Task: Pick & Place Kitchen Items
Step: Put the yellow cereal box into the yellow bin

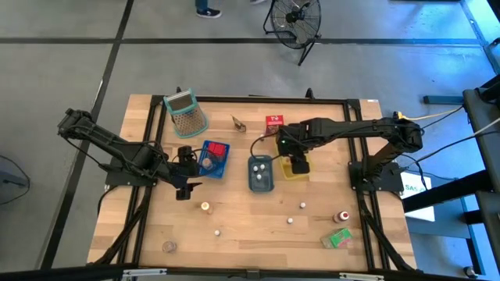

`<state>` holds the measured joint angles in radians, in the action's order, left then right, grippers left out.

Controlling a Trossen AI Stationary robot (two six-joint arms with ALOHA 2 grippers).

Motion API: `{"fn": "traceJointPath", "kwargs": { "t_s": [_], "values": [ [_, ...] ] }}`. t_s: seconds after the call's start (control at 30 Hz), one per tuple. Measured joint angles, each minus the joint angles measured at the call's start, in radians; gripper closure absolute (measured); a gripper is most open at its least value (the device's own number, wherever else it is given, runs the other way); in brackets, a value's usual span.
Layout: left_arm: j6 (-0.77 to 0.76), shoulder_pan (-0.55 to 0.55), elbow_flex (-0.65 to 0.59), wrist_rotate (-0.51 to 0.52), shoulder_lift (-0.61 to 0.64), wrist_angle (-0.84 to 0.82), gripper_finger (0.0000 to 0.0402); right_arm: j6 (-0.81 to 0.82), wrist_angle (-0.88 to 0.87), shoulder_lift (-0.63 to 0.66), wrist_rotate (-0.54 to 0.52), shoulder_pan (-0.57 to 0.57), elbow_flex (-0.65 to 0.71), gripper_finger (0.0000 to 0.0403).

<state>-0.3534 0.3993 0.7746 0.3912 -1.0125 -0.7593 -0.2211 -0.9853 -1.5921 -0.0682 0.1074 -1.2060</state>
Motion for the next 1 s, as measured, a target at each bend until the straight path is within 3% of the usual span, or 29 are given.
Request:
{"fn": "traceJointPath", "kwargs": {
  "t_s": [0.33, 1.0],
  "values": [
    [0.0, 0.0, 0.0, 0.0, 0.0, 0.0, 0.0123, 0.003, 0.048, 0.0, -0.067, 0.0, 0.0, 0.0189],
    [0.0, 0.0, 0.0, 0.0, 0.0, 0.0, 0.0123, 0.003, 0.07, 0.0, -0.062, -0.003, 0.0, 0.0189]
  ]
}}
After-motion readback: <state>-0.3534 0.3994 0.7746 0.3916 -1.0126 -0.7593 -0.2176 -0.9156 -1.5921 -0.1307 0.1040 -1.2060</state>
